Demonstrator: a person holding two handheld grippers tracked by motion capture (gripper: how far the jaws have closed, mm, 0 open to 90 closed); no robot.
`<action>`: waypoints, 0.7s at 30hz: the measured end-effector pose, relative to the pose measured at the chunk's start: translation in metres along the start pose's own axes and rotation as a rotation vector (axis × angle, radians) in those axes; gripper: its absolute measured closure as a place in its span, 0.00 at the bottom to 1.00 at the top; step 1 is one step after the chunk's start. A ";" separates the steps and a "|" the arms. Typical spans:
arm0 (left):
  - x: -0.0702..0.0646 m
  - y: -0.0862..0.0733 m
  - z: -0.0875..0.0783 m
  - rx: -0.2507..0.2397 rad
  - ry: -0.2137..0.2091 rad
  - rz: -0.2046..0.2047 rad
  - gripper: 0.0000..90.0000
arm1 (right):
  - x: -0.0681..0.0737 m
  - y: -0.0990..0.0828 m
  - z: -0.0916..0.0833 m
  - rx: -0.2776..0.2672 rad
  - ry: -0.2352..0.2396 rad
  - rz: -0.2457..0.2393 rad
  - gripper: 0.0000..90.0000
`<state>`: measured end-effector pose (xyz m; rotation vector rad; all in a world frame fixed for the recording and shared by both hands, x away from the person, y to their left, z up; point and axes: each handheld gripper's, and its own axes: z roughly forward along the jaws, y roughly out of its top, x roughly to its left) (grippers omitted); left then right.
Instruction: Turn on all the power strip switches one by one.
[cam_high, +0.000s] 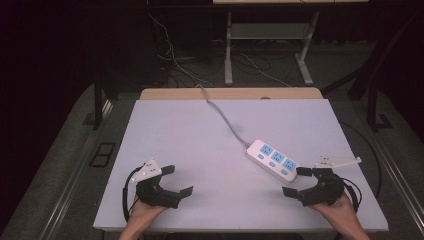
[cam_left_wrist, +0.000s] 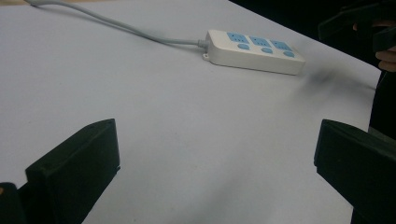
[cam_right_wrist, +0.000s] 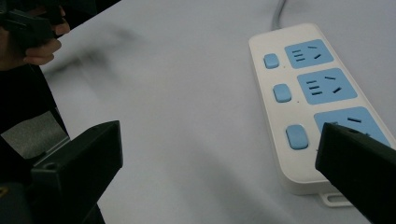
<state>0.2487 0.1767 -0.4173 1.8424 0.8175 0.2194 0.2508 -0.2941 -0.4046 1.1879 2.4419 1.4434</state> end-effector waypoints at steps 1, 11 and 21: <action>0.000 0.000 0.000 0.000 0.000 0.000 0.00 | 0.000 0.001 0.000 0.003 0.000 -0.003 0.01; 0.000 0.000 0.001 0.004 0.001 0.003 0.00 | -0.001 0.011 0.000 0.047 -0.001 -0.030 0.01; 0.000 -0.001 -0.001 0.001 0.003 -0.004 0.00 | -0.012 0.022 0.000 0.086 -0.002 -0.035 0.01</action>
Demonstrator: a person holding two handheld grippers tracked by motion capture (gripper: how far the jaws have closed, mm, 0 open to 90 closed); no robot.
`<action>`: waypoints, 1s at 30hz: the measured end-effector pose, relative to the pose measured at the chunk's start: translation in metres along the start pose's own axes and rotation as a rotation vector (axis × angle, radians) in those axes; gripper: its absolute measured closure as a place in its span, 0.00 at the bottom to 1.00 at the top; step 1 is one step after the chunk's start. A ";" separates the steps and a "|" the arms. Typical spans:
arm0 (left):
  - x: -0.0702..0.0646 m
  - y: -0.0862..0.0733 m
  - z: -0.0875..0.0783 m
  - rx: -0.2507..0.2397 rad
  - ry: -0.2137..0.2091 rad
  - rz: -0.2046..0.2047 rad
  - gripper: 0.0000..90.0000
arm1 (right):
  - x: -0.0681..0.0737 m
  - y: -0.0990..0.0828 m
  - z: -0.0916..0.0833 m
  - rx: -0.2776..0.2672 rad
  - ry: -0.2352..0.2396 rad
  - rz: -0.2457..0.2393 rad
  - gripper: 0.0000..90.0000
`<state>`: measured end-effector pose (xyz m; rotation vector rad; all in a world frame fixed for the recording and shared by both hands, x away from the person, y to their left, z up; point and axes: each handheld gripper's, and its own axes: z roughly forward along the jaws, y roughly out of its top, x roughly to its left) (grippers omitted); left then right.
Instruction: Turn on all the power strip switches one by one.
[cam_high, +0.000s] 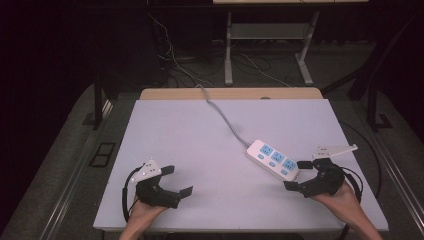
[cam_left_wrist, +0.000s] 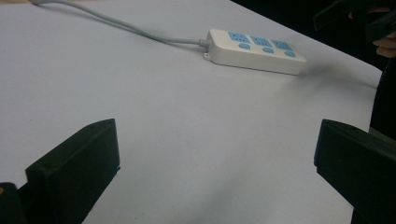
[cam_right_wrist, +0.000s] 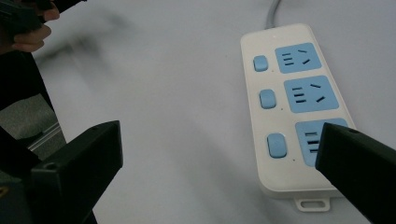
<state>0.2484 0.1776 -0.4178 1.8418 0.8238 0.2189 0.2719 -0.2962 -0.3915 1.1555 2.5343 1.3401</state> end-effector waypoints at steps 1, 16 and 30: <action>0.000 0.000 0.000 0.001 0.000 0.001 0.00 | 0.000 0.000 0.000 0.000 0.000 0.000 0.01; 0.000 -0.001 0.000 -0.003 -0.001 -0.004 0.00 | -0.009 0.015 0.006 0.103 -0.007 -0.037 0.01; 0.001 -0.001 0.000 0.002 -0.001 -0.002 0.00 | -0.018 0.031 0.011 0.178 -0.008 -0.065 0.01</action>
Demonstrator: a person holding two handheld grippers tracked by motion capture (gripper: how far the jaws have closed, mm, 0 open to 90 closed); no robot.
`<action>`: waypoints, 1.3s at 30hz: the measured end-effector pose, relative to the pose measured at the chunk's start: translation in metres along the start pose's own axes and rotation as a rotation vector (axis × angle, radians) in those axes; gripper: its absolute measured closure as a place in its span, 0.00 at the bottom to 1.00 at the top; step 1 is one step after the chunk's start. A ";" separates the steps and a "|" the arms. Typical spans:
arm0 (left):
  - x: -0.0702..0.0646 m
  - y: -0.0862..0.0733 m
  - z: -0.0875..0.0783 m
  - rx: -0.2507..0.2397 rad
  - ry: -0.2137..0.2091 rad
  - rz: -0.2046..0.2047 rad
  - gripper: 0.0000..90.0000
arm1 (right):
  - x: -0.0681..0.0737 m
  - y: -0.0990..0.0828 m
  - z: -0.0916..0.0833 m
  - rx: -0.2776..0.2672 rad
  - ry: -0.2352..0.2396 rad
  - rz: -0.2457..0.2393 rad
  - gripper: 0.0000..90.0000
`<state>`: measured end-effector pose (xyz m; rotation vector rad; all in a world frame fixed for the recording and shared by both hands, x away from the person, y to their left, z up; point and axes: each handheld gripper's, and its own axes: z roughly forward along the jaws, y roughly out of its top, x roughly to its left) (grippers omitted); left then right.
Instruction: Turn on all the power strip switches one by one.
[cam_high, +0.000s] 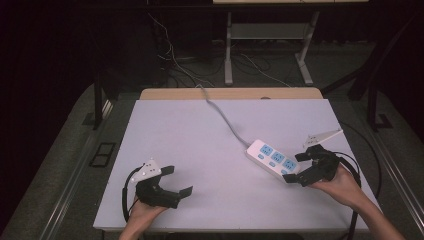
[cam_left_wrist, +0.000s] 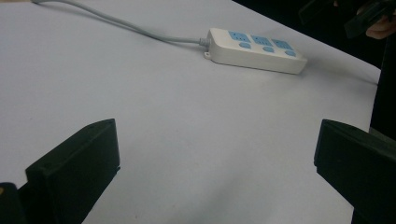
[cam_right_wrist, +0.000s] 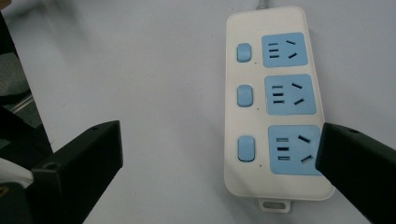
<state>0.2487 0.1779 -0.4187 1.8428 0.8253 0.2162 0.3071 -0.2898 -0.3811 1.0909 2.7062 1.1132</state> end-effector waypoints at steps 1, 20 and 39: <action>0.000 0.000 0.000 0.000 0.000 -0.001 0.00 | 0.000 0.001 0.000 0.012 -0.006 -0.001 0.01; 0.000 -0.001 0.001 0.002 -0.006 0.002 0.00 | -0.016 0.013 0.002 0.084 0.037 -0.060 0.73; 0.000 -0.001 0.001 0.006 -0.007 0.005 0.00 | -0.026 0.014 0.022 0.143 0.069 -0.089 1.00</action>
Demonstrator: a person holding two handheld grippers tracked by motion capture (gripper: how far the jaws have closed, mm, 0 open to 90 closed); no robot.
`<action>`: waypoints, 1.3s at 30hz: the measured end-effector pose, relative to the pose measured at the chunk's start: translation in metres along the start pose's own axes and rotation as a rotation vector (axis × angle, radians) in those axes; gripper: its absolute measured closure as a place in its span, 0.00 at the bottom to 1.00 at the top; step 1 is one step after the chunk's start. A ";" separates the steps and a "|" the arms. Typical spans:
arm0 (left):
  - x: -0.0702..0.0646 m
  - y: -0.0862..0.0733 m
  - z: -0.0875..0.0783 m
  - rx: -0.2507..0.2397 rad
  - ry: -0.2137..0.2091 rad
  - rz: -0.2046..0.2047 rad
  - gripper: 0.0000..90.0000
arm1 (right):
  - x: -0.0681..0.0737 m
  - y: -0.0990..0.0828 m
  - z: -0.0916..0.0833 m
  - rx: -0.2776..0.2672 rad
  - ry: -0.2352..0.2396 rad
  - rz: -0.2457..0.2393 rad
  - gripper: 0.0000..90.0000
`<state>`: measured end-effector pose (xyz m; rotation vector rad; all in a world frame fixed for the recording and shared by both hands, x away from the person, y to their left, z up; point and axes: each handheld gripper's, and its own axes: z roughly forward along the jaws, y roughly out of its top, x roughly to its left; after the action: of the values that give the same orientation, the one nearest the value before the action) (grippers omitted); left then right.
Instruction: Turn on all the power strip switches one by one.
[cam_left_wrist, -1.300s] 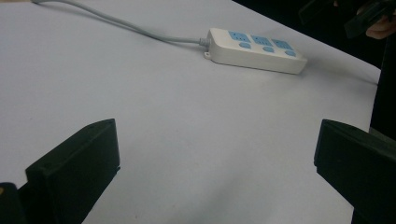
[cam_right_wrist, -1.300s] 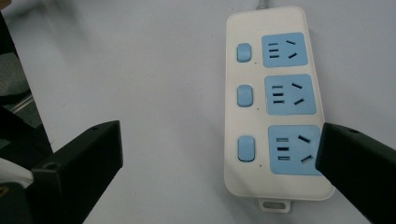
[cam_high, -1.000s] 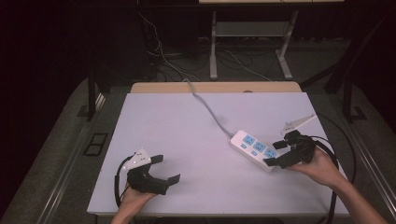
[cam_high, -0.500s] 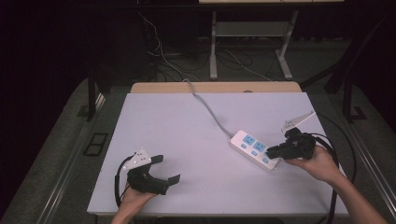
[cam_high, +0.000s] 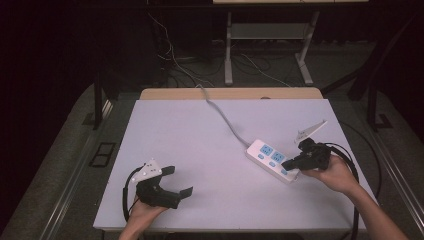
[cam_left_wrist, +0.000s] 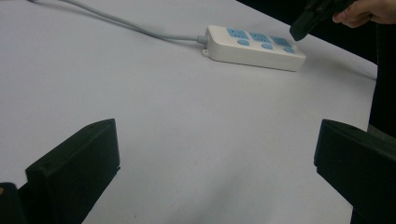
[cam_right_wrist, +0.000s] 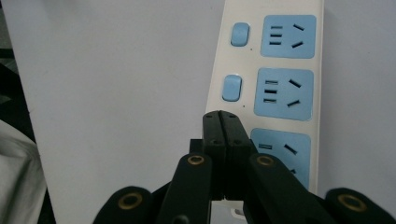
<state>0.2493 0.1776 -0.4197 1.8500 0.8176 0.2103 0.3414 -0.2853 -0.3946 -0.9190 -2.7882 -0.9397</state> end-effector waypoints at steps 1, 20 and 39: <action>0.000 0.000 0.000 -0.001 0.000 -0.001 0.00 | 0.000 0.000 0.001 0.008 -0.006 0.003 1.00; -0.001 0.000 0.001 0.006 0.002 0.007 0.00 | -0.007 -0.012 0.010 -0.023 -0.004 0.030 1.00; 0.000 -0.001 0.003 0.020 0.002 0.008 0.00 | -0.003 -0.017 0.009 -0.051 -0.042 0.043 1.00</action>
<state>0.2508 0.1753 -0.4217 1.8723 0.8168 0.2092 0.3357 -0.2921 -0.4119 -1.0134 -2.7789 -1.0014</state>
